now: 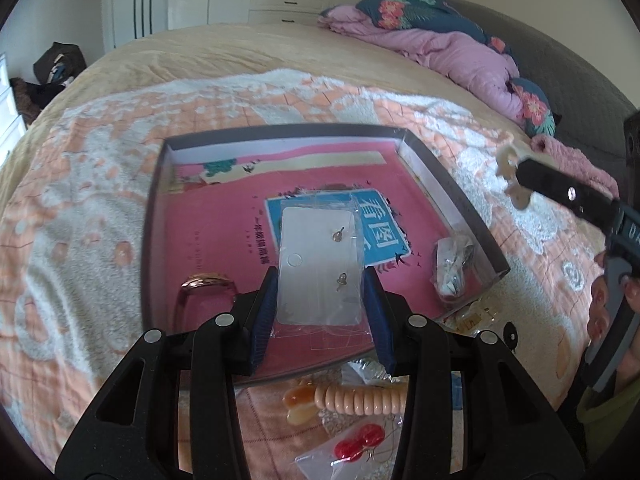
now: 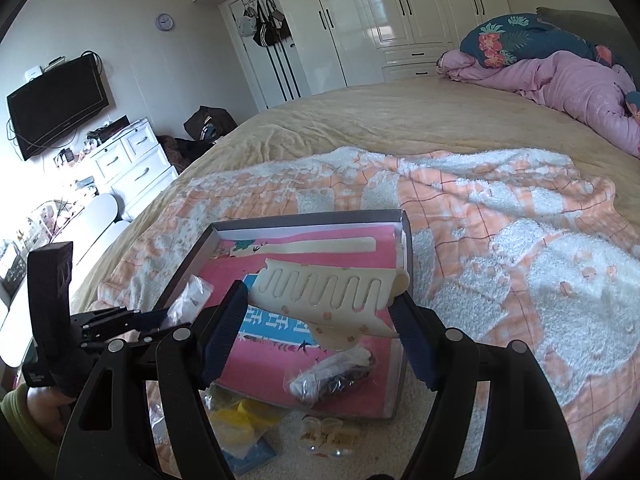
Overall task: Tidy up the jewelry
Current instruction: 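Place the earring card in the gray box with the left tool while the right tool places the comb there, then withdraw both open tools from the gray box, then grasp the bagged yellow item with the right tool while the left tool grasps the red-bead earring bag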
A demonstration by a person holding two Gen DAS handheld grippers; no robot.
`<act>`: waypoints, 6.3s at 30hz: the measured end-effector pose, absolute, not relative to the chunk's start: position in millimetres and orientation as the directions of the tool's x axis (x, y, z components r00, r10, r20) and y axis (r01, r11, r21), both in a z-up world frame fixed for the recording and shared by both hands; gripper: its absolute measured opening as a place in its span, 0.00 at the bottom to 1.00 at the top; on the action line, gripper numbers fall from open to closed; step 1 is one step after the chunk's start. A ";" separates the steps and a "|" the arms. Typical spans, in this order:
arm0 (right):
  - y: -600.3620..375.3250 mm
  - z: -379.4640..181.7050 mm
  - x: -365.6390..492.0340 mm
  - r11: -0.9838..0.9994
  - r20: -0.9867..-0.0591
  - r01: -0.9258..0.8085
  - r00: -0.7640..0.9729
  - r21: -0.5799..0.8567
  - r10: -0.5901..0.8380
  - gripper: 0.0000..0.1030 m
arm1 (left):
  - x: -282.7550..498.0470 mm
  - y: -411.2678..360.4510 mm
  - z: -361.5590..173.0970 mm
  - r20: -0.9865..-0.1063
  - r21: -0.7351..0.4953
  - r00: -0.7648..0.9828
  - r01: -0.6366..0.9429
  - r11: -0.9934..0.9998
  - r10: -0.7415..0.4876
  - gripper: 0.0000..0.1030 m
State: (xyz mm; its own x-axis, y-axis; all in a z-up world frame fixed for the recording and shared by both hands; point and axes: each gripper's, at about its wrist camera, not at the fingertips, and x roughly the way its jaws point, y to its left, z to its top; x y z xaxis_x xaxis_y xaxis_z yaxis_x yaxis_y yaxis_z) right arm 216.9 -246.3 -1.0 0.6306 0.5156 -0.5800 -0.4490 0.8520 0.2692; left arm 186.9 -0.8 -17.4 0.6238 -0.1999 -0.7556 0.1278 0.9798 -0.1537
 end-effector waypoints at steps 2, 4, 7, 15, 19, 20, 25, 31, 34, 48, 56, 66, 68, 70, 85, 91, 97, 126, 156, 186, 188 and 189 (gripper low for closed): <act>-242.3 -3.3 222.5 0.854 -0.587 -0.452 0.628 0.258 0.510 0.69 | 190.2 -4.2 -22.9 -0.764 -0.154 0.612 0.140 0.978 -0.207 0.33; -239.7 -6.1 226.1 0.855 -0.594 -0.453 0.625 0.253 0.507 0.69 | 192.6 -6.5 -27.1 -0.770 -0.152 0.602 0.148 0.977 -0.211 0.33; -234.0 -12.4 233.5 0.858 -0.608 -0.454 0.618 0.240 0.498 0.69 | 195.0 -9.9 -34.4 -0.783 -0.148 0.584 0.162 0.976 -0.216 0.33; -222.9 -31.4 252.8 0.855 -0.652 -0.461 0.578 0.236 0.491 0.69 | 200.6 -10.5 -48.3 -0.805 -0.142 0.553 0.173 0.975 -0.216 0.33; -214.7 -43.2 261.7 0.851 -0.677 -0.470 0.549 0.235 0.491 0.69 | 202.8 -9.2 -52.1 -0.813 -0.138 0.543 0.170 0.976 -0.210 0.33; -213.7 -45.8 262.9 0.850 -0.681 -0.472 0.544 0.234 0.490 0.69 | 203.3 -8.1 -53.0 -0.815 -0.139 0.542 0.166 0.976 -0.208 0.33; -210.0 -59.8 266.8 0.855 -0.707 -0.464 0.524 0.230 0.475 0.69 | 205.0 -4.6 -56.2 -0.820 -0.139 0.537 0.153 0.978 -0.201 0.33; -207.8 -67.5 267.4 0.854 -0.719 -0.466 0.510 0.232 0.473 0.69 | 204.6 -2.1 -56.8 -0.821 -0.137 0.536 0.147 0.980 -0.196 0.35; -205.8 -70.0 266.5 0.852 -0.724 -0.469 0.502 0.231 0.473 0.69 | 204.1 -1.8 -55.5 -0.819 -0.137 0.539 0.146 0.980 -0.195 0.40; -214.6 -65.5 261.7 0.851 -0.707 -0.452 0.508 0.267 0.492 0.79 | 199.0 2.7 -43.2 -0.805 -0.139 0.560 0.143 0.980 -0.196 0.51; -224.3 -49.3 247.5 0.852 -0.677 -0.454 0.543 0.260 0.496 0.86 | 190.0 9.6 -28.1 -0.781 -0.143 0.595 0.127 0.982 -0.191 0.68; -235.6 -30.8 227.1 0.851 -0.639 -0.458 0.580 0.257 0.505 0.92 | 176.9 22.8 -9.9 -0.753 -0.147 0.639 0.070 0.987 -0.157 0.91; -237.7 -27.5 223.6 0.851 -0.632 -0.458 0.587 0.257 0.506 0.93 | 174.9 27.0 -7.0 -0.749 -0.149 0.645 0.058 0.987 -0.152 0.91; -240.6 -24.9 220.1 0.852 -0.625 -0.457 0.594 0.256 0.506 0.94 | 171.4 30.4 -2.8 -0.744 -0.149 0.652 0.047 0.988 -0.144 0.91; -255.2 18.2 177.1 0.831 -0.524 -0.491 0.650 0.263 0.550 0.96 | 127.5 56.3 43.7 -0.661 -0.182 0.743 -0.019 0.983 -0.108 0.91; -258.7 30.4 156.2 0.823 -0.501 -0.508 0.659 0.255 0.562 0.96 | 113.0 54.1 59.8 -0.631 -0.189 0.767 -0.009 0.982 -0.114 0.91; -258.5 38.6 135.8 0.819 -0.493 -0.527 0.663 0.227 0.564 0.96 | 98.5 44.7 67.9 -0.613 -0.185 0.780 0.014 0.983 -0.126 0.91; -253.8 33.0 87.7 0.794 -0.536 -0.578 0.616 0.190 0.577 0.96 | 48.9 30.0 45.7 -0.670 -0.140 0.733 0.035 0.990 -0.121 0.91; -249.8 -19.2 82.8 0.792 -0.657 -0.577 0.520 0.200 0.546 0.96 | 52.3 -3.5 -19.6 -0.788 -0.108 0.597 0.107 0.988 -0.151 0.91; -179.5 -72.2 148.6 0.732 -0.735 -0.658 0.406 0.177 0.543 0.42 | 94.4 -2.0 -64.9 -0.812 -0.158 0.551 0.111 0.981 -0.193 0.91; -185.3 -70.4 149.3 0.727 -0.720 -0.657 0.405 0.199 0.564 0.35 | 95.3 -3.3 -65.4 -0.811 -0.156 0.552 0.115 0.981 -0.194 0.91; -186.8 -69.4 149.6 0.727 -0.716 -0.656 0.408 0.202 0.567 0.34 | 95.6 -4.4 -65.6 -0.810 -0.156 0.553 0.118 0.981 -0.195 0.91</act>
State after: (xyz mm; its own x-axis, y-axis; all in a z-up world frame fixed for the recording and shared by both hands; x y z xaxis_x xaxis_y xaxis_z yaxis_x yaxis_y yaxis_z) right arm 149.6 -186.8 -69.4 0.4082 0.5668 -0.7156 -0.6561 0.7272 0.2017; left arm 95.6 -4.4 -65.6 0.5534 -0.1949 -0.8098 0.1179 0.9808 -0.1555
